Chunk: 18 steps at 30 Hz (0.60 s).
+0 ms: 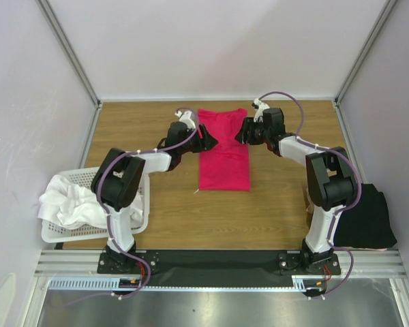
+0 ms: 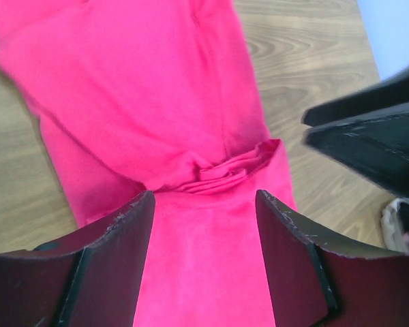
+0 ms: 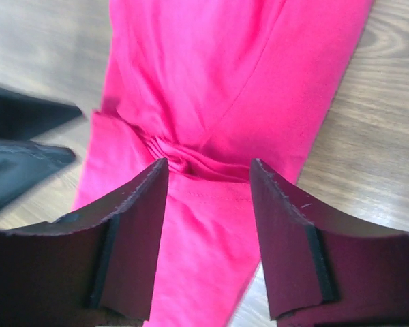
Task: Fold and stack the t-shirts
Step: Fold the tshirt
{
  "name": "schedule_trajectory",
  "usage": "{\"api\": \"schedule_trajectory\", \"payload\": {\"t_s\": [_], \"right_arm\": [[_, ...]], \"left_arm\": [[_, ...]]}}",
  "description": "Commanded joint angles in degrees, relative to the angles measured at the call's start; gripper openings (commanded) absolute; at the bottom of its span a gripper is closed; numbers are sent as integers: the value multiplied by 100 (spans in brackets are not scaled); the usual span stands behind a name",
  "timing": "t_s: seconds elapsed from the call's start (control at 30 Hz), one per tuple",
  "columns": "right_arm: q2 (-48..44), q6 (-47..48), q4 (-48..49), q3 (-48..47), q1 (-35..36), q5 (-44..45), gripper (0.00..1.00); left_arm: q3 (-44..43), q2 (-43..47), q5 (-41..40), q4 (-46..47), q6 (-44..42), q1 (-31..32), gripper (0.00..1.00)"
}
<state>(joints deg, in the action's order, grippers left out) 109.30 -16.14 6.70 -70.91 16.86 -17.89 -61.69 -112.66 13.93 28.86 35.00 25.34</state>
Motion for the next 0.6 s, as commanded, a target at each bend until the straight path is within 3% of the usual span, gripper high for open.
{"api": "schedule_trajectory", "payload": {"t_s": [0.0,0.17,0.3,0.57], "right_arm": [[39,1050,-89,8,80,-267,55],[161,1918,-194,-124,98,-487,54],[469,2334,-939,-615,98,-574,51],[961,2133,-1574,-1344,160,47,48]], "left_arm": [[-492,508,356,-906,-1281,-38,67],[-993,473,48,-2075,-2049,-47,65],[-1231,210,284,-2446,-2454,-56,64],[-1574,-265,303,-2798,-2305,-56,63]]}}
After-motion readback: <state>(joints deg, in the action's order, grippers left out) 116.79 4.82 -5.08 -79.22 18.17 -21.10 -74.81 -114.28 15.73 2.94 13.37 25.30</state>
